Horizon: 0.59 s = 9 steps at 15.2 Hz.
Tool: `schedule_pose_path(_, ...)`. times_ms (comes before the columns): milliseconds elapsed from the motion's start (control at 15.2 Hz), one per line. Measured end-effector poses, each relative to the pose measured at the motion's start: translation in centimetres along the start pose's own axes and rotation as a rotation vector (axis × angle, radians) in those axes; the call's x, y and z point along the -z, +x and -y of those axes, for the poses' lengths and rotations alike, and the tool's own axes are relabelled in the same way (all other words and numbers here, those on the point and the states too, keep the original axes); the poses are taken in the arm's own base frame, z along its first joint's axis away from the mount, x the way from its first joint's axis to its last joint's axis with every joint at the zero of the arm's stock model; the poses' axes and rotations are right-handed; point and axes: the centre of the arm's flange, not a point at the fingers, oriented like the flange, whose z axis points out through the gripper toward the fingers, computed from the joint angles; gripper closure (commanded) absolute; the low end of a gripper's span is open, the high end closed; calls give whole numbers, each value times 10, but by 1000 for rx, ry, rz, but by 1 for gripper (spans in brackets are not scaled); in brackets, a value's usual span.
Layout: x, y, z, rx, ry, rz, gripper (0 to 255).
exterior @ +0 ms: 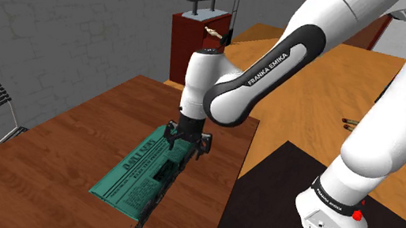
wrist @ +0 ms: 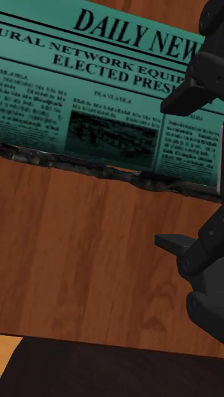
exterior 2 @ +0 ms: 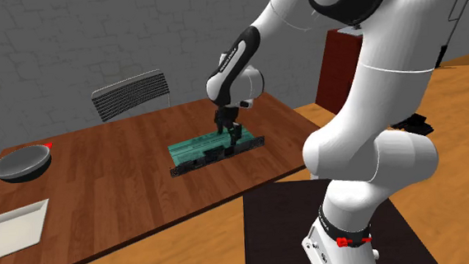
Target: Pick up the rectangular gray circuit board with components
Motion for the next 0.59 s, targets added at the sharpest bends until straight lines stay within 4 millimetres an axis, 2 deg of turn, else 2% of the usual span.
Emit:
schedule_pose_path(264, -29, 0, 7, -33, 5, 6, 0)
schedule_pose_path(594, -51, 2, 6, -35, 6, 7, 0)
